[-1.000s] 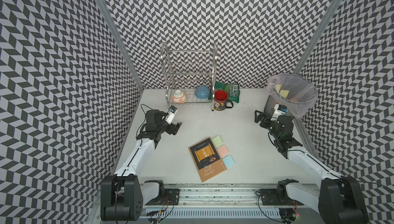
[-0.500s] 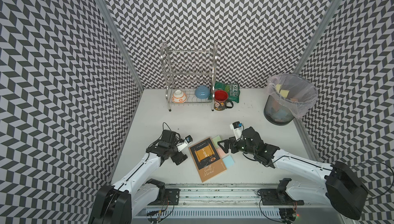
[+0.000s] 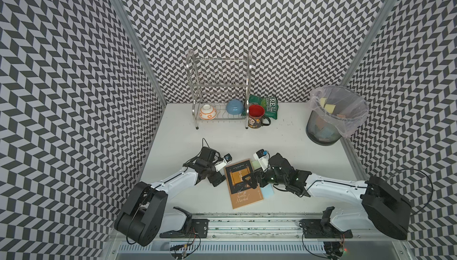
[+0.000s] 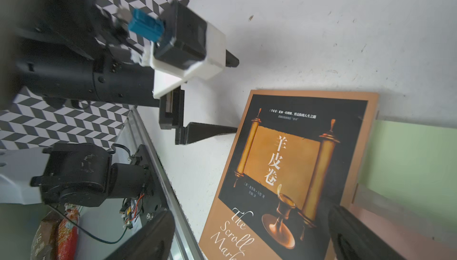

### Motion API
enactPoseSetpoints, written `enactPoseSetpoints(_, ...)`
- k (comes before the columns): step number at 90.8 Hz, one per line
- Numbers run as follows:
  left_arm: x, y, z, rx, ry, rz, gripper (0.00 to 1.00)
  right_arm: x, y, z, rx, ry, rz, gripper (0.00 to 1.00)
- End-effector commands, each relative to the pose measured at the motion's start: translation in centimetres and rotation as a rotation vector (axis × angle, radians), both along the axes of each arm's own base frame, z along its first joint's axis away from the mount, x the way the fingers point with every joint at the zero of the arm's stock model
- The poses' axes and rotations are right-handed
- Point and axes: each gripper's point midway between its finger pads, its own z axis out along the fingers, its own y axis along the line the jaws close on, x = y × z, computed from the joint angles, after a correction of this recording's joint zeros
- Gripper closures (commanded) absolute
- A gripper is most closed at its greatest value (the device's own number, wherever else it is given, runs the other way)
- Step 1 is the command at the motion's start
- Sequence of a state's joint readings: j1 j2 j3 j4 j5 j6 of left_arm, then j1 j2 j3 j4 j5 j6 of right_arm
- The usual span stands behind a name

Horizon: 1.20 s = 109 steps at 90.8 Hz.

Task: Peel off the used sticky note
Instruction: Adjust the book at the center of the board, then move the book to the center of the board.

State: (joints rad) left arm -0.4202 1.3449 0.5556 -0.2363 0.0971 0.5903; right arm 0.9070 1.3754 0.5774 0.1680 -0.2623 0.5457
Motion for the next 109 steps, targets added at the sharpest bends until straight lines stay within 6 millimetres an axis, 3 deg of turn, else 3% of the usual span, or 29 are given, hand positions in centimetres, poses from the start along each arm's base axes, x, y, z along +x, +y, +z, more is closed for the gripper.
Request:
enactPoseSetpoints(1,1.1,0.3,-1.1,0.039,0.007,0.051,0.01,0.7,0.7,0.0,0.021,-0.001,-0.028,0.0)
enactPoseSetpoints(24,2.5,-0.2,-1.4,0.034,0.028,0.08,0.01,1.8,-1.2,-2.0,-0.079,0.025,-0.151,0.0)
enactPoseSetpoints(47,-0.4,-0.4,-0.4,0.014,0.063,-0.006,0.02,0.5,-2.3,-1.9,-0.043,0.066,-0.168,0.0)
enactPoseSetpoints(60,-0.8,0.0,-0.3,0.025,0.06,0.007,0.02,0.9,-2.1,-1.4,-0.053,0.049,-0.175,0.0)
enactPoseSetpoints(80,-1.6,-1.1,2.5,-0.053,0.023,-0.048,0.01,2.0,-1.9,-0.9,-0.068,0.045,-0.219,0.0)
enactPoseSetpoints(93,-2.9,-1.1,1.4,-0.013,0.03,-0.103,0.02,1.8,-1.1,-0.7,-0.055,0.072,-0.197,0.0)
enactPoseSetpoints(109,-3.4,-1.1,0.4,0.006,0.026,-0.098,0.04,0.8,-1.4,-1.3,-0.09,0.094,-0.194,0.07)
